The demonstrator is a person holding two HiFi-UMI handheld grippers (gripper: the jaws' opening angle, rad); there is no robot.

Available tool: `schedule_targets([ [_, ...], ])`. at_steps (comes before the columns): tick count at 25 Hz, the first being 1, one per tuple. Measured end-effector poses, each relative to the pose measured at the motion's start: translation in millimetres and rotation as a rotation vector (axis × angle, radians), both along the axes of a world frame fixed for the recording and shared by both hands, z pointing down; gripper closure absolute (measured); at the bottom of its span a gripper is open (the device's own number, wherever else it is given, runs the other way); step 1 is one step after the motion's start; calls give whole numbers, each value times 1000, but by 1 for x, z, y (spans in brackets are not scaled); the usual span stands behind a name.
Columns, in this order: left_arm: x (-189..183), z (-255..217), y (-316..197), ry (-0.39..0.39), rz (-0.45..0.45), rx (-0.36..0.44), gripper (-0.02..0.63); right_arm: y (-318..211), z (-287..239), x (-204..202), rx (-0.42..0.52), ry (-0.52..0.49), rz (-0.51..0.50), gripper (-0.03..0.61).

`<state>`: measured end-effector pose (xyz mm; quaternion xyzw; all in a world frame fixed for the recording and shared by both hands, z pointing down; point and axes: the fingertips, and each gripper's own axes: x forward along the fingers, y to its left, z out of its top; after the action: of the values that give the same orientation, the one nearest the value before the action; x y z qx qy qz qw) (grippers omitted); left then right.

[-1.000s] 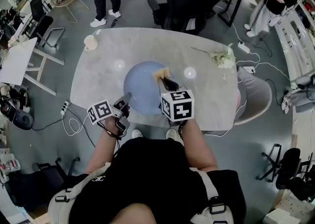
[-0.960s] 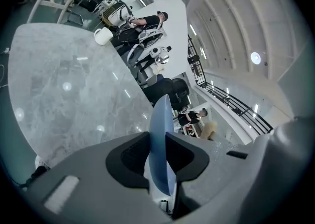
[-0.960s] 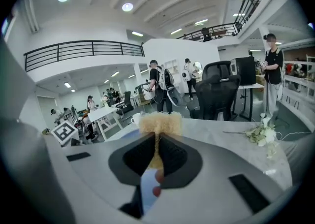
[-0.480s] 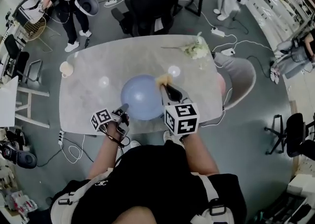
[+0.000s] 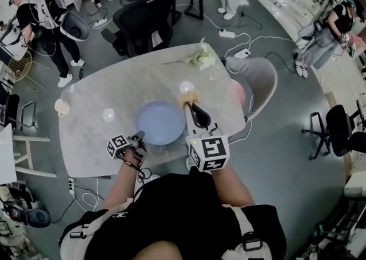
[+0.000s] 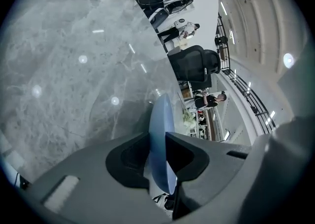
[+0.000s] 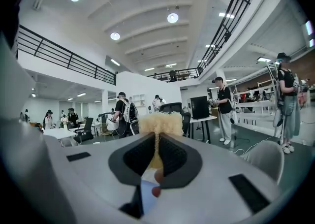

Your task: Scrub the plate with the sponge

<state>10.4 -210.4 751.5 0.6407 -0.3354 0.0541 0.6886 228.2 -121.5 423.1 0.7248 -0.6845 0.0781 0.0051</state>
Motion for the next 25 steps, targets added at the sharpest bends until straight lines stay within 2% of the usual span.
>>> schedule_targets([
  [3, 4, 11, -1, -3, 15, -17, 529, 6, -7, 6, 29, 22, 33, 557],
  [4, 3, 17, -1, -28, 31, -22, 529, 7, -9, 7, 38, 31, 41, 557],
  [5, 2, 25, 0, -79, 57, -25, 537, 8, -11, 8, 44, 39, 48, 557],
  [8, -6, 47, 11, -317, 196, -15, 576, 11, -14, 11, 50, 43, 63, 557],
  [10, -7, 55, 20, -434, 281, 8, 577, 13, -13, 14, 48, 40, 71, 557],
  [13, -6, 58, 26, -512, 347, 57, 576, 15, -12, 13, 44, 39, 74, 557],
  [16, -12, 50, 25, -598, 408, 146, 556, 15, -14, 8, 42, 37, 66, 557],
  [19, -21, 31, 19, -674, 406, 231, 552, 12, -16, 3, 41, 27, 51, 557],
  [23, -42, -8, -4, -747, 316, 344, 552, -3, -18, -9, 60, 15, 11, 557],
  [25, -53, -40, -17, -775, 258, 426, 552, -12, -20, -18, 72, 7, -13, 557],
])
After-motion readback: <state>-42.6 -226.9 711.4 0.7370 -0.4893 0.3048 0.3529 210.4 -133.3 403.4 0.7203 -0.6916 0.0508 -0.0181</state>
